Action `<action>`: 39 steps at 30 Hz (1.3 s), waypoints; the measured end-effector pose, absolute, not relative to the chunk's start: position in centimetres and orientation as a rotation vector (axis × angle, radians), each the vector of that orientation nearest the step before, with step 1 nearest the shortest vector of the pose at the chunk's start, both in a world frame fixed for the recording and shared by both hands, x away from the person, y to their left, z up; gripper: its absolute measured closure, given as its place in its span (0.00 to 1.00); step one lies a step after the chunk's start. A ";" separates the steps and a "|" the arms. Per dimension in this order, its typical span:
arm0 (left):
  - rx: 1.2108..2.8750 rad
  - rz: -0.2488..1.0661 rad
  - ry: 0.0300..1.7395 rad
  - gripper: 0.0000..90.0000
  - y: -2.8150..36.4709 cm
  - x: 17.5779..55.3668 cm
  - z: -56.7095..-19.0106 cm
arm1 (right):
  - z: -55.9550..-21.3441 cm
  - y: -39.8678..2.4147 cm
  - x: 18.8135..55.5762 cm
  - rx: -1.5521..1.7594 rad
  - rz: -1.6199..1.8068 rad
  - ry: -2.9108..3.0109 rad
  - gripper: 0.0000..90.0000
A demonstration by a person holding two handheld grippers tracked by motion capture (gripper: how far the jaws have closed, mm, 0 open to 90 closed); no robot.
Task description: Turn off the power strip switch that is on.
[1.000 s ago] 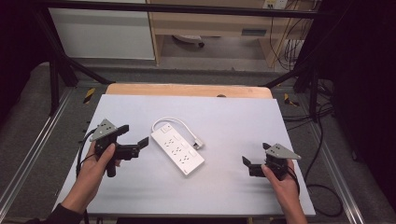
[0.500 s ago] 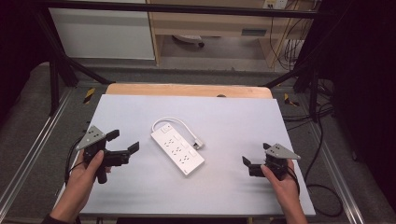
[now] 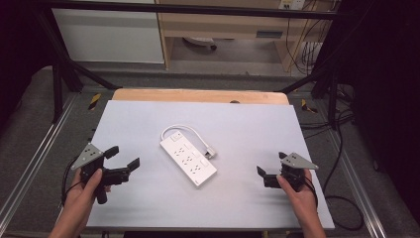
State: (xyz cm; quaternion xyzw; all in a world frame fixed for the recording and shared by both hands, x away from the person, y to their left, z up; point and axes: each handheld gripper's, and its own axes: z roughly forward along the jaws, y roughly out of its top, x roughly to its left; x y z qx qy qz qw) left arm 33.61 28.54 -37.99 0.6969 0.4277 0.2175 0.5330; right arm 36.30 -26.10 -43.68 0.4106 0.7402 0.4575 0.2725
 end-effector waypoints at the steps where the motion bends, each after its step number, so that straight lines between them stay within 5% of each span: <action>1: 1.659 0.518 1.022 0.07 28.6 33.5 -38.2 | -43.7 -26.1 36.3 1.105 1.233 1.993 0.02; 39: 1.778 0.511 1.038 0.07 28.5 31.1 -42.4 | -44.2 -26.1 36.6 1.148 1.183 2.018 0.02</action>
